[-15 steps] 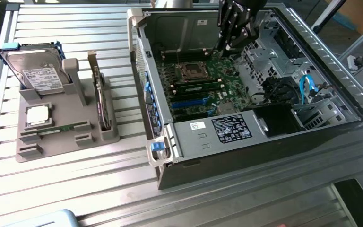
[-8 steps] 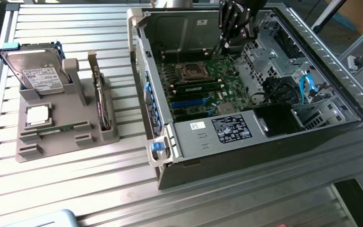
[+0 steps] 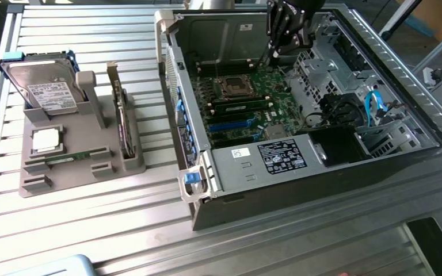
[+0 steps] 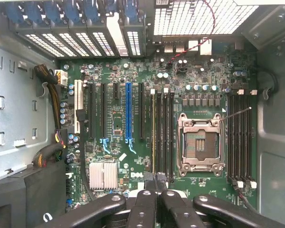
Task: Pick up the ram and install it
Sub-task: 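Press down the ram until it locks into place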
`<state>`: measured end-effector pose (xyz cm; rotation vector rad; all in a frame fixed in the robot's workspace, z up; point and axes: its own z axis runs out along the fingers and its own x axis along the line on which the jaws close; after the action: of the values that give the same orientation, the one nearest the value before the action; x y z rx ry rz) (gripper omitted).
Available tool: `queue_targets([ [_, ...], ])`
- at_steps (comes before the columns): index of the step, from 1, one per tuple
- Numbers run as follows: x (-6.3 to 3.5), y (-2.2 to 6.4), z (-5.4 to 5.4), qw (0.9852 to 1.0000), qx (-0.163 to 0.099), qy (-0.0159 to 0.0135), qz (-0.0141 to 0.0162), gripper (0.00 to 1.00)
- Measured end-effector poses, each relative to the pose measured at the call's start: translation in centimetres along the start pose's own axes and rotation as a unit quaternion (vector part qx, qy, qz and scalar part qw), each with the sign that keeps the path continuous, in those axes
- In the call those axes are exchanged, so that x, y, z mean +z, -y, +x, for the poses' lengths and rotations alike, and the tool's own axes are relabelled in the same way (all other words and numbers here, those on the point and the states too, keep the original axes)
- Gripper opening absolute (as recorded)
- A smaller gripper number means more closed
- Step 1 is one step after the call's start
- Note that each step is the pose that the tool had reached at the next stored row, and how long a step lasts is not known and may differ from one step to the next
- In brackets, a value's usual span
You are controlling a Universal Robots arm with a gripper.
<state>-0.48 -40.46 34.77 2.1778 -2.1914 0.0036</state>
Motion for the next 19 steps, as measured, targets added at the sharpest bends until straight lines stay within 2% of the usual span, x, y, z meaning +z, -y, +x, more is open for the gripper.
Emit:
queue_targets([
  [10,-0.07,1.84,0.0,1.0000,0.000,0.0000,0.0000,0.11],
  [16,-0.06,1.85,0.0,1.0000,0.000,0.0000,0.0001,0.11],
  [19,-0.06,1.72,0.0,1.0000,-0.001,0.0000,0.0024,0.11],
])
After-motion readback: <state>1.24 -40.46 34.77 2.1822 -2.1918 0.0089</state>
